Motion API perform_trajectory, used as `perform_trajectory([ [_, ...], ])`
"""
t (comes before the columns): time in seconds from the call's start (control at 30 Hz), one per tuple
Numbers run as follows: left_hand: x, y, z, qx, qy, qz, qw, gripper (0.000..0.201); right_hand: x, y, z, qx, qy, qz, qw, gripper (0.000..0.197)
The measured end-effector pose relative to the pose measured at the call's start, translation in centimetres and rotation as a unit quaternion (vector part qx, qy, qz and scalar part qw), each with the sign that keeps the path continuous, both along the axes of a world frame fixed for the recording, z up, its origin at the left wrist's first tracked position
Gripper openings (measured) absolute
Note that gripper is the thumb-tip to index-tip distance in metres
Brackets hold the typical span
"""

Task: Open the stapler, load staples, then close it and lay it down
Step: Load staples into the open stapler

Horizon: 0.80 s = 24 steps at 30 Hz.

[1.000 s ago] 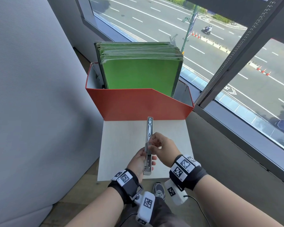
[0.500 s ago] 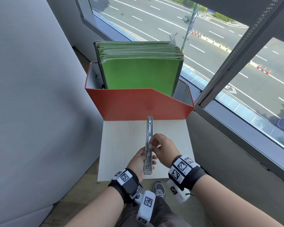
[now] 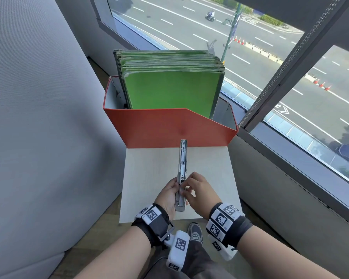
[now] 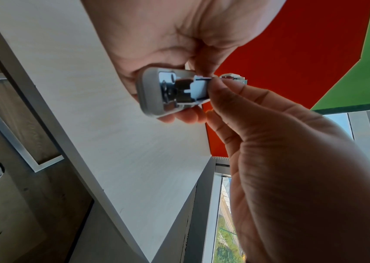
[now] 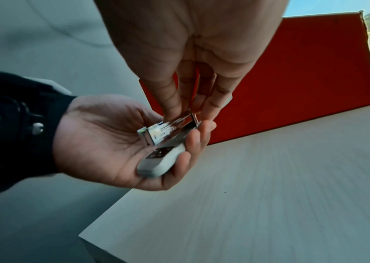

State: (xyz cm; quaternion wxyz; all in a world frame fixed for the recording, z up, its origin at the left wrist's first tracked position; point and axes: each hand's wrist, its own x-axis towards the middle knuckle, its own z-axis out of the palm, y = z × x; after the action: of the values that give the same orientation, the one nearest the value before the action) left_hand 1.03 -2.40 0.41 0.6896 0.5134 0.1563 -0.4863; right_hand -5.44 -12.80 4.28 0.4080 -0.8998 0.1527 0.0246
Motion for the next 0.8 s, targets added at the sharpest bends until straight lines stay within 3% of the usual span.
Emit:
perform_trajectory([
  [0.13, -0.2, -0.1, 0.1, -0.002, 0.001, 0.005, 1.000, 0.034, -0.9, 0.4, -0.6, -0.055, -0.034, 0.022, 0.998, 0.013],
  [0.27, 0.0, 0.3, 0.1, 0.020, 0.001, 0.001, 1.000, 0.032, -2.3, 0.6, -0.9, -0.125, -0.020, 0.091, 0.988, 0.032],
  [0.37, 0.1, 0.5, 0.3, 0.027, -0.005, -0.001, 1.000, 0.032, -1.9, -0.5, 0.2, -0.050, 0.024, 0.095, 0.994, 0.027],
  [0.47, 0.1, 0.3, 0.7, 0.025, -0.004, -0.008, 1.000, 0.030, 0.1, -2.5, 1.6, 0.071, 0.033, -0.006, 0.997, 0.019],
  [0.57, -0.4, -0.1, 1.2, 0.022, -0.012, -0.025, 0.999, 0.033, 2.9, -4.6, 1.3, 0.107, 0.039, -0.118, 0.987, 0.022],
  [0.67, -1.1, -0.4, 1.5, 0.023, -0.013, -0.039, 0.999, 0.033, 5.9, -6.5, 0.0, 0.167, 0.088, -0.171, 0.967, 0.033],
  [0.8, -2.0, -0.4, 1.3, 0.031, -0.008, -0.057, 0.998, 0.032, 8.8, -7.7, -0.4, 0.263, 0.101, -0.225, 0.933, 0.033],
])
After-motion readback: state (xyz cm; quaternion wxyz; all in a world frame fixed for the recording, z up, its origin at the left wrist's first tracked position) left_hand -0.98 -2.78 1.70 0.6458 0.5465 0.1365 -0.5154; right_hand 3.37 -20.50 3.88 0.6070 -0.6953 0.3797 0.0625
